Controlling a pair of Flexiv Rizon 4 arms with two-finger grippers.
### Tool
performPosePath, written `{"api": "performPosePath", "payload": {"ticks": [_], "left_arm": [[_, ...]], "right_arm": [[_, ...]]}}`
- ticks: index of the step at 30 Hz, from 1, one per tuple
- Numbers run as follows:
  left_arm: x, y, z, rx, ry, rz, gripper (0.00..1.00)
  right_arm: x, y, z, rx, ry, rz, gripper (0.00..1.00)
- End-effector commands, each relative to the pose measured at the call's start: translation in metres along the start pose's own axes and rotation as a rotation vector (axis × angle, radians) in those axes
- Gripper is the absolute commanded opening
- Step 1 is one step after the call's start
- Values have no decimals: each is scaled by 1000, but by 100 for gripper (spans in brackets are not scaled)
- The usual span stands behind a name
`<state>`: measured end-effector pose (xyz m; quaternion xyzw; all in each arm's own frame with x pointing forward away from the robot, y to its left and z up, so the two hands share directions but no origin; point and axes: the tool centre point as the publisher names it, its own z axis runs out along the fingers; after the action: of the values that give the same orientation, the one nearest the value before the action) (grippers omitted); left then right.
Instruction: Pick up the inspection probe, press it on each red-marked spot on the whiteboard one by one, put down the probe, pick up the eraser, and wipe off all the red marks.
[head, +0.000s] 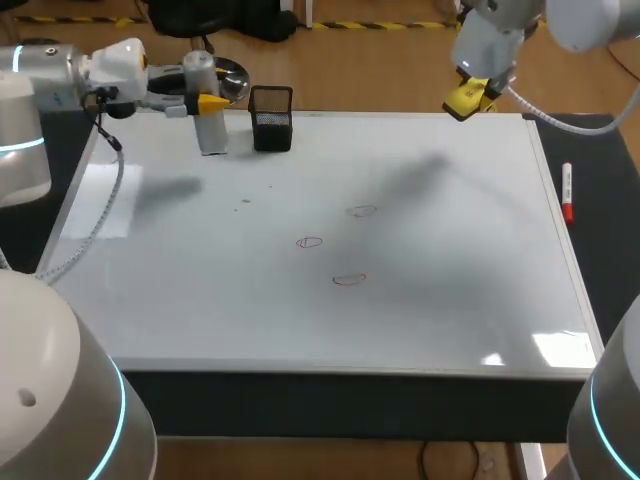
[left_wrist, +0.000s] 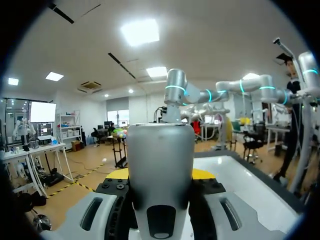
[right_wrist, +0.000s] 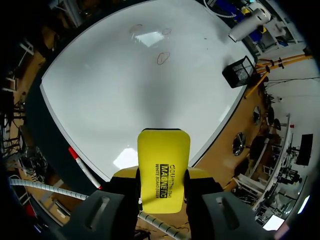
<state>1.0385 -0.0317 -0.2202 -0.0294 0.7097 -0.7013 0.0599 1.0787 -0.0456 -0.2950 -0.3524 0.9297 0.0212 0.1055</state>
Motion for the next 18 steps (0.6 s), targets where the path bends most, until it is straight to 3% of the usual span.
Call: {"api": "performPosePath", "payload": {"ticks": [1, 8, 18], "left_arm": [[-13, 5, -11, 0, 0, -8, 0], [-33, 18, -30, 16, -32, -34, 0], [-36, 19, -33, 9, -45, -49, 0]], "right_arm": [[0, -1, -1, 1, 5, -2, 0], [0, -1, -1, 1, 5, -2, 0], [0, -1, -1, 1, 5, -2, 0]]}}
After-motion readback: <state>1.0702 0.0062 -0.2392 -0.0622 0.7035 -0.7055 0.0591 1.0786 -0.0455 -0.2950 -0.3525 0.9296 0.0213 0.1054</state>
